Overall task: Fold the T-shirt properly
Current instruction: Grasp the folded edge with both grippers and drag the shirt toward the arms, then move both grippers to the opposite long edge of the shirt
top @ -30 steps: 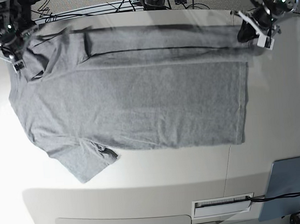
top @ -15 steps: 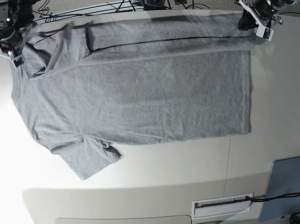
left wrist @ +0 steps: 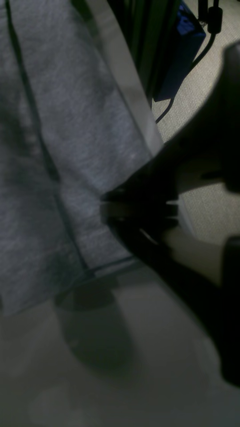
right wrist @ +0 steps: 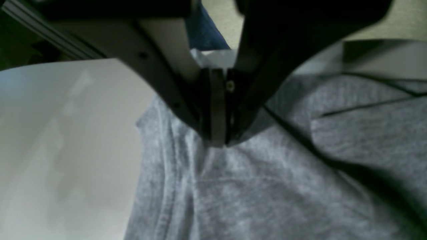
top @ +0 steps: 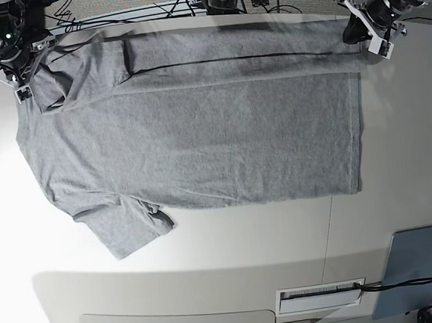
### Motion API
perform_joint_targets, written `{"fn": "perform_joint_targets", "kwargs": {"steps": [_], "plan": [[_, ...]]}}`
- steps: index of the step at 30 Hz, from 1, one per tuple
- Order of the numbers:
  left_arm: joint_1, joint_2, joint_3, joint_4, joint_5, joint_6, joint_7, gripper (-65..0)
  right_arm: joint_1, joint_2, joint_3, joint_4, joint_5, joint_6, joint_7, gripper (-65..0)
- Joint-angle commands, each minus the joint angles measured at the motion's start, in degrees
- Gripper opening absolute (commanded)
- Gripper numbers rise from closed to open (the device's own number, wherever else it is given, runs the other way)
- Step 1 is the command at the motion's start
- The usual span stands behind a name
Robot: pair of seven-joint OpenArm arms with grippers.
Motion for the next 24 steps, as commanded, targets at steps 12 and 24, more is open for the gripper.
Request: {"fn": "perform_joint_targets", "kwargs": {"steps": [12, 24], "plan": [[2.67, -0.63, -0.09, 0.15, 1.46, -2.99, 2.49, -65.0, -3.23, 0.85, 0.61, 0.48, -4.61, -0.2, -1.55, -65.0], [2.47, -3.04, -0.39, 4.98, -1.97, -2.78, 2.51, -65.0, -3.3, 0.87, 5.25, 8.68, -4.37, -1.42, -0.02, -65.0]]}}
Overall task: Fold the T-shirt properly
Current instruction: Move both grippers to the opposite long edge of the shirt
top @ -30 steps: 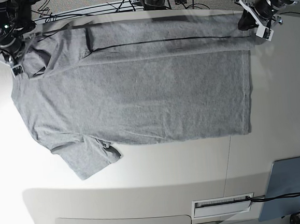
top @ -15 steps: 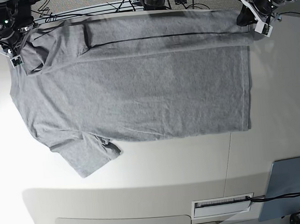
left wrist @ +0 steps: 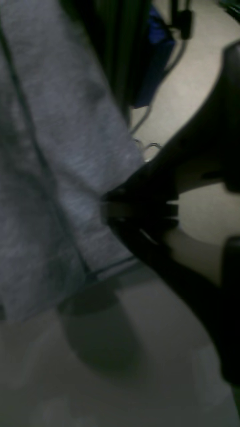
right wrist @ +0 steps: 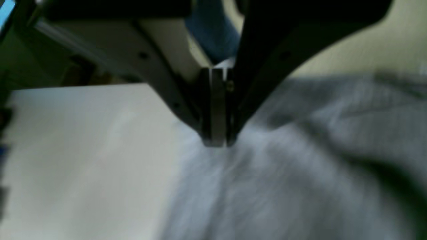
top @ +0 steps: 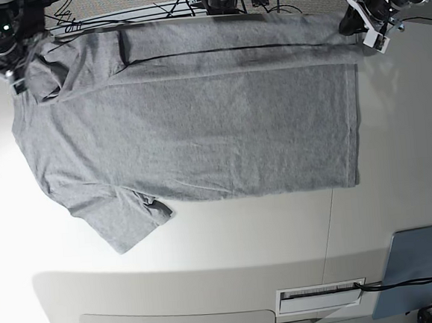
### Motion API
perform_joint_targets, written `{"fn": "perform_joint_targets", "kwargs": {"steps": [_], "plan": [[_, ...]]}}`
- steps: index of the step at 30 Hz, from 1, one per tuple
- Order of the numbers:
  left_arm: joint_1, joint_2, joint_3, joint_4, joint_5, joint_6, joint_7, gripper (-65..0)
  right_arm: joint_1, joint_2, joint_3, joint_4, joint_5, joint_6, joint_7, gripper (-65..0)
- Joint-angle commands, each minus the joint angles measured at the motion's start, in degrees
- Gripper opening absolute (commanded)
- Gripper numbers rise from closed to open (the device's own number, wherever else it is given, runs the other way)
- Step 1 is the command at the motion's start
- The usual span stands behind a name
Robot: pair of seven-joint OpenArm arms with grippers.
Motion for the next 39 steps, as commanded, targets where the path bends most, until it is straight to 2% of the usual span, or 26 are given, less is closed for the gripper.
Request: {"fn": "perform_joint_targets", "kwargs": {"steps": [1, 6, 9, 11, 13, 15, 17, 18, 21, 25, 28, 30, 33, 39], "plan": [[0.17, -1.55, -0.76, 2.27, -0.9, 0.07, -1.05, -65.0, -0.04, 1.09, 1.9, 2.29, -0.17, -1.01, 1.4, -65.0], [-0.24, -3.67, -3.21, 7.17, -0.87, 4.85, -1.05, -65.0, 2.69, 1.29, 7.17, 4.57, 0.33, -1.75, 2.36, -65.0], [-3.1, -4.5, -4.48, 7.85, -0.87, 6.58, -1.05, -63.7, 4.94, 2.56, 7.67, 4.57, 2.78, -1.64, 2.47, -65.0], [-5.92, -4.68, -4.46, 7.72, -0.94, 8.79, -1.05, -50.3, 6.6, 3.32, 7.61, 4.5, 5.7, -0.74, 2.71, -65.0], [-8.76, -4.68, -4.44, 7.61, -1.66, 11.76, -1.03, -37.8, 8.55, 3.45, 7.61, 4.15, 9.57, 0.0, 3.32, -55.3], [-11.76, -4.68, -4.39, 7.28, -2.21, 14.25, -1.01, -31.6, 10.49, 3.45, 7.45, 2.67, 13.9, 0.04, 4.61, -41.9], [-15.08, -4.68, -4.31, 6.54, -2.75, 13.92, -1.01, -31.4, 12.94, 3.48, 6.95, 0.04, 16.15, 0.26, 6.25, -33.1], [-16.98, -4.68, -4.31, 5.77, -3.82, 13.55, -0.87, -31.4, 14.62, 3.63, 6.27, -1.38, 16.33, 0.7, 6.16, -32.6], [-23.58, -4.68, -3.89, 1.7, -8.31, 13.51, 2.01, -31.5, 20.81, 4.79, 2.16, -6.14, 16.33, 1.22, 3.69, -32.6], [-32.59, -4.66, 1.33, -6.21, -8.31, 13.53, 2.91, -31.5, 30.77, 5.99, -6.43, -12.59, 16.17, 1.11, 0.79, -32.6], [-38.69, -4.46, 8.0, -11.43, -5.11, 13.94, 2.8, -31.5, 37.81, 5.95, -12.0, -16.72, 16.02, 0.39, -0.37, -32.6], [-42.49, -3.85, 12.09, -14.93, -2.89, 15.87, 2.29, -31.5, 41.94, 5.88, -14.67, -19.54, 16.02, -0.52, -0.26, -32.6], [-48.26, -1.99, 15.69, -21.4, 0.07, 19.12, 0.81, -31.5, 47.36, 5.81, -17.16, -23.54, 15.85, -0.44, -0.68, -32.6], [-60.85, 2.49, 16.87, -38.34, 0.24, 19.26, 0.87, -31.5, 54.1, 5.81, -18.8, -27.98, 15.93, -0.24, -4.5, -32.6]]}}
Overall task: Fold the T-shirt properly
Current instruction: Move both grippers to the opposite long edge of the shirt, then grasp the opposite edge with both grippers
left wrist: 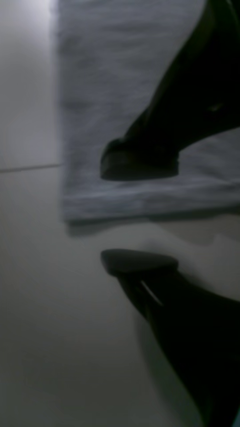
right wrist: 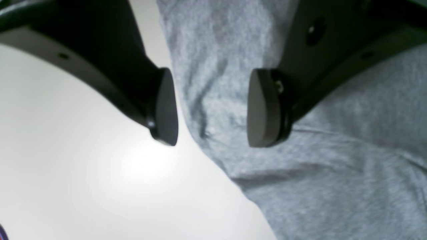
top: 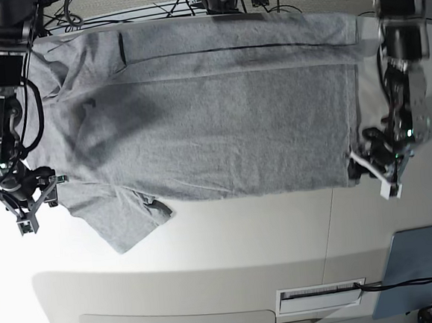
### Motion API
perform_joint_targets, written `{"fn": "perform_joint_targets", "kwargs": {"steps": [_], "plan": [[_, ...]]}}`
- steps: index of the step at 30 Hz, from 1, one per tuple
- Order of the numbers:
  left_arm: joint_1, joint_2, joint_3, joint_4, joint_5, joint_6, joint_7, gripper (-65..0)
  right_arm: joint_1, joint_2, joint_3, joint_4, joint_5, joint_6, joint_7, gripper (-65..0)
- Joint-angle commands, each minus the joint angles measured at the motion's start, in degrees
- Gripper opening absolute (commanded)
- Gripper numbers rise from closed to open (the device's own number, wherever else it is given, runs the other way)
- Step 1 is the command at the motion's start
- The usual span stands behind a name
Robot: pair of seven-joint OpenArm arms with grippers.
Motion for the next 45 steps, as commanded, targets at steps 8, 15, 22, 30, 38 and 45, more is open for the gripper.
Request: {"fn": "perform_joint_targets", "kwargs": {"steps": [8, 15, 22, 30, 38, 45], "plan": [[-11.45, 0.83, -0.35, -14.95, 1.36, -6.01, 1.46, -31.5, 1.9, 1.29, 0.46, 0.74, -0.15, 0.04, -1.6, -32.6], [-11.1, 2.19, -0.15, -15.19, 3.98, -5.68, 2.38, -31.5, 1.92, 1.27, 0.46, 0.74, -0.15, 0.02, -1.73, -32.6], [-9.79, 3.1, -0.15, -15.17, 3.54, -9.03, 2.75, -40.9, 1.92, 1.29, 0.52, 0.74, -0.68, -0.04, 5.55, -32.6], [-8.31, 3.1, -0.15, -15.17, 3.85, -14.78, 2.71, -65.0, 6.99, 0.96, -0.28, -5.84, -2.51, 4.48, 5.99, -32.3], [-8.28, 3.1, -0.15, -15.17, 5.31, -14.64, 2.71, -65.0, 23.56, 0.94, -11.85, -29.77, -1.01, 6.51, 5.92, -32.3], [-8.28, 3.13, -0.15, -15.17, 5.29, -14.67, 2.71, -65.0, 32.06, -1.01, -23.17, -42.14, 0.85, 9.29, 10.23, -32.4]]}}
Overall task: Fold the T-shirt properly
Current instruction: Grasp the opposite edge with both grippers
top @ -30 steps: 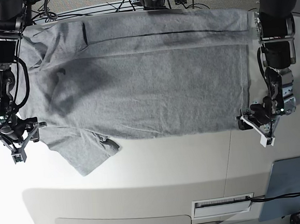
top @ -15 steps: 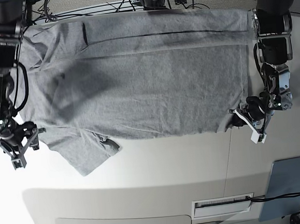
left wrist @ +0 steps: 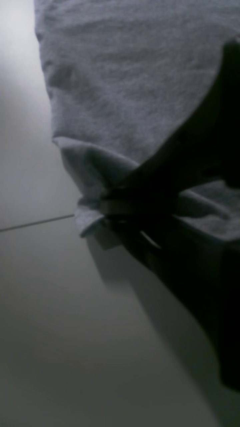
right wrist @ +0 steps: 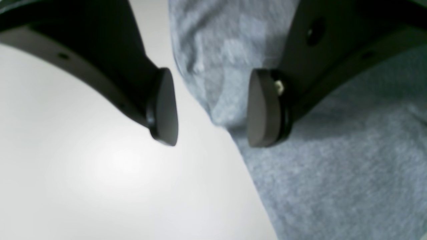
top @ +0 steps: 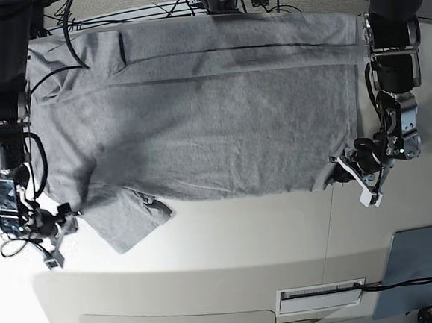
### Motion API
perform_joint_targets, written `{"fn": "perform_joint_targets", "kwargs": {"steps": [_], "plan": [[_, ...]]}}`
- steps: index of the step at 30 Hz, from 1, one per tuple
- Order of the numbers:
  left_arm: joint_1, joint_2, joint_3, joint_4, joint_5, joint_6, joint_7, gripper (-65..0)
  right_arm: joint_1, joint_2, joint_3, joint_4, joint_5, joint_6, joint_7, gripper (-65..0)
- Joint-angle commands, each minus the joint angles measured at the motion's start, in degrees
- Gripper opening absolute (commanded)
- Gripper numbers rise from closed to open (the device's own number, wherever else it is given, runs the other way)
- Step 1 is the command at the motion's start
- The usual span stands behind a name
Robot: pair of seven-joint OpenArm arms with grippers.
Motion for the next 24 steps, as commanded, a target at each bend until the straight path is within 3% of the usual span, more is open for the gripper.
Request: {"fn": "perform_joint_targets", "kwargs": {"steps": [1, 5, 11, 16, 22, 24], "plan": [[-0.7, -0.48, -0.02, 0.2, 1.14, 0.17, 1.73, -65.0, 2.25, -0.24, -0.31, -0.39, 0.04, 0.02, 1.31, -32.4], [-0.7, -0.46, -0.02, 0.2, 1.16, 0.17, 1.73, -65.0, 2.21, -3.76, -0.46, -3.98, -4.33, -0.2, 5.16, -32.4], [-0.7, -0.48, -0.02, 0.2, 1.16, 0.15, 1.73, -65.0, 2.08, -7.98, -0.42, -9.11, -15.76, -8.57, 13.05, -32.4], [-0.7, -0.48, -0.02, 0.2, 1.16, 0.15, 1.73, -65.0, 2.12, -8.13, -0.15, -9.14, -16.87, -12.63, 14.64, -32.4], [-0.7, -0.48, -0.02, 0.2, 1.14, 0.15, 1.73, -65.0, 2.08, -7.85, 4.07, -9.14, -16.79, -12.79, 13.55, -32.4], [-0.7, -0.48, -0.02, 0.2, 1.14, 0.15, 1.73, -65.0, 2.05, -7.8, 6.08, -9.16, -16.7, -11.41, 11.78, -32.4]]}}
